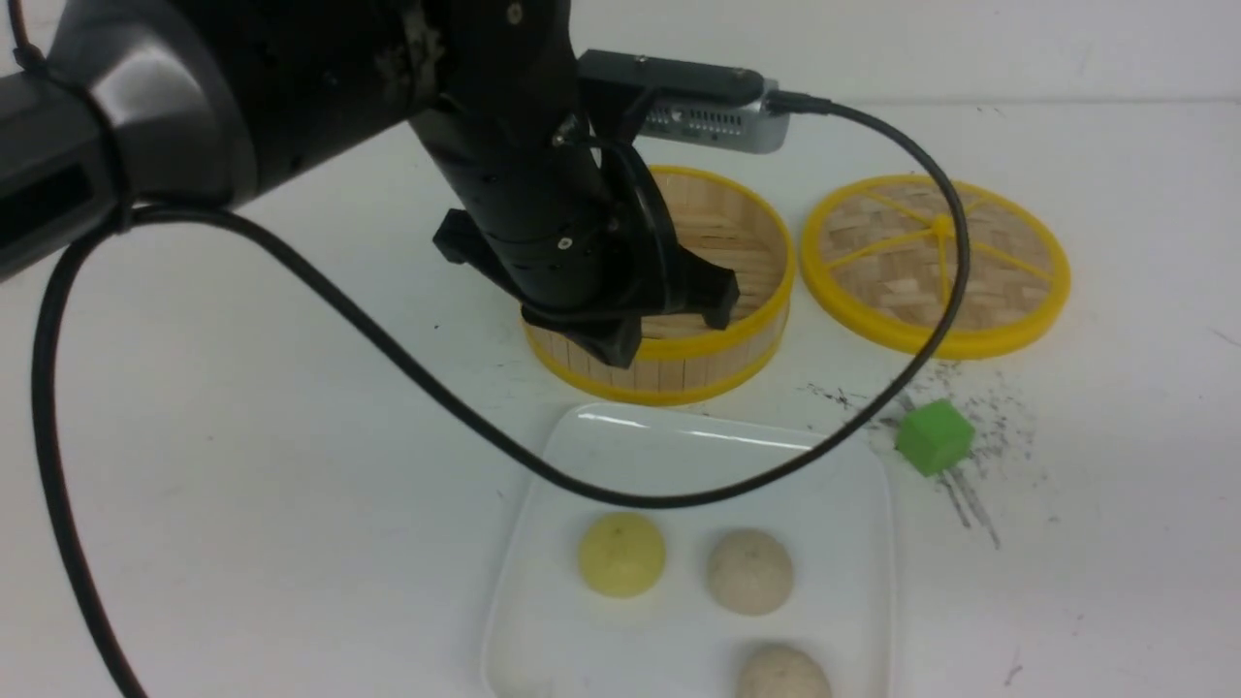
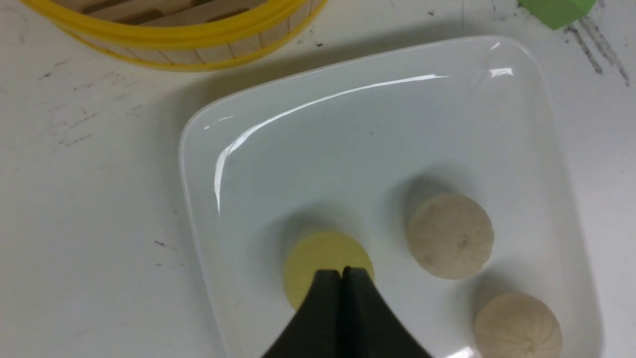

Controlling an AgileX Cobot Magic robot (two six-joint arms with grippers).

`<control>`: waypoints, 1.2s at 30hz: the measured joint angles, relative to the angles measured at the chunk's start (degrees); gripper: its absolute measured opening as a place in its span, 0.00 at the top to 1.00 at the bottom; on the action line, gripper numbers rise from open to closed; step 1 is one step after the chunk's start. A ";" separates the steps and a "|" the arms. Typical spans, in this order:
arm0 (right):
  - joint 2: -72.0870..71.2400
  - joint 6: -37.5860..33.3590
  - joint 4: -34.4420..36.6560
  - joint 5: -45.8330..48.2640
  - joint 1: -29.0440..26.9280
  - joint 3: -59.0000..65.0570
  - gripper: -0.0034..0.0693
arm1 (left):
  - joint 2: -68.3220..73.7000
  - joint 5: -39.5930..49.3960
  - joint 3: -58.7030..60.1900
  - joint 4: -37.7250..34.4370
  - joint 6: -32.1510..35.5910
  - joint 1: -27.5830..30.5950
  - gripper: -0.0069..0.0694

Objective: Put the steamed buns into the plate on the white tablecloth.

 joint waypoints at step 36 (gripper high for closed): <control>-15.25 0.00 -0.23 -7.06 -22.71 25.74 0.95 | -1.19 1.01 0.00 3.38 0.00 0.00 0.88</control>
